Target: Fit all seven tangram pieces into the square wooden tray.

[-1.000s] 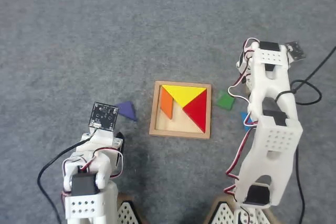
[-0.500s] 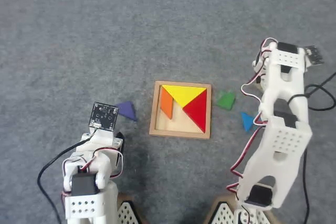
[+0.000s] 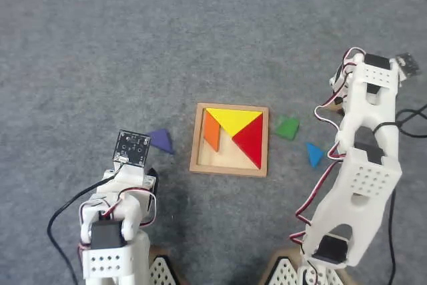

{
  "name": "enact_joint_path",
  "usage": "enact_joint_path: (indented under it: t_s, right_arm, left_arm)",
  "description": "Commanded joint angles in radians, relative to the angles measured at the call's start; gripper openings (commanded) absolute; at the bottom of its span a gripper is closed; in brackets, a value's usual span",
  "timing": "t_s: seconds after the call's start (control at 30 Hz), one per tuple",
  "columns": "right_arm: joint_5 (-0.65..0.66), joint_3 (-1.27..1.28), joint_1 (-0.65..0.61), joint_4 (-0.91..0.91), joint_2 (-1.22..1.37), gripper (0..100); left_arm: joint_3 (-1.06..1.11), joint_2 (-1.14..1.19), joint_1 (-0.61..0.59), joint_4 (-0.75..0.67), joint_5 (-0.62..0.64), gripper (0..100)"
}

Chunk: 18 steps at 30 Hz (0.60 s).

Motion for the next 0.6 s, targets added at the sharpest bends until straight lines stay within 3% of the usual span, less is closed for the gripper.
enact_joint_path:
  t_s: [0.0, 0.37, 0.47, 0.57]
  right_arm:
    - [0.155, -0.054, -0.024, -0.01, -0.001, 5.9]
    - [0.767, -0.054, -0.262, 0.211, -0.045, 5.8]
    - [0.804, -0.055, -0.28, 0.257, -0.076, 5.8]
    - [0.686, -0.057, -0.217, 0.205, -0.137, 6.3]
  left_arm:
    - [-0.015, -0.02, -0.006, 0.005, 0.009, 14]
    - [-0.015, -0.02, -0.006, 0.005, 0.009, 14]
    - [-0.015, -0.02, -0.006, 0.005, 0.009, 14]
    - [-0.015, -0.02, -0.006, 0.005, 0.009, 14]
